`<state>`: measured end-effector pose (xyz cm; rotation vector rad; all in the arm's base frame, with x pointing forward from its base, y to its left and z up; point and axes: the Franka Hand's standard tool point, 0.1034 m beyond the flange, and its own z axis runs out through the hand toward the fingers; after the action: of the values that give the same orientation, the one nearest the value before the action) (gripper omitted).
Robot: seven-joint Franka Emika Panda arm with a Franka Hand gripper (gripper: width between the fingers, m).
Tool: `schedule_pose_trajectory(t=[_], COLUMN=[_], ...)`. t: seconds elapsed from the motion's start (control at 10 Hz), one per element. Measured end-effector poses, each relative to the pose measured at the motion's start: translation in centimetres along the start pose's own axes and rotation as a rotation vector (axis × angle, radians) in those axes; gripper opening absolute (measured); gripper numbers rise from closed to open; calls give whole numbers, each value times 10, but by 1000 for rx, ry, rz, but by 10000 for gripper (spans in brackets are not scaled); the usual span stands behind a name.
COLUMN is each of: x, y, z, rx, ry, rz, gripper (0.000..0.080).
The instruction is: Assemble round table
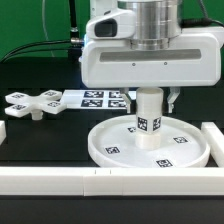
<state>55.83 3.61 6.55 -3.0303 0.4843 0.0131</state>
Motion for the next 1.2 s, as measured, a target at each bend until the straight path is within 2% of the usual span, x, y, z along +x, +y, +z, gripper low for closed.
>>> schedule_pose_trajectory(t=[0.2,0.6,0.8,1.1,1.2], x=[-2,-1,-1,-4,-3], y=[0,-1,0,-2,-3], z=[1,1,2,2,2], rx=[3,20,57,91,75], ry=[1,0,-9,-21,-8], rz=[220,450,716,1070,1084], gripper=[407,407,407,407,407])
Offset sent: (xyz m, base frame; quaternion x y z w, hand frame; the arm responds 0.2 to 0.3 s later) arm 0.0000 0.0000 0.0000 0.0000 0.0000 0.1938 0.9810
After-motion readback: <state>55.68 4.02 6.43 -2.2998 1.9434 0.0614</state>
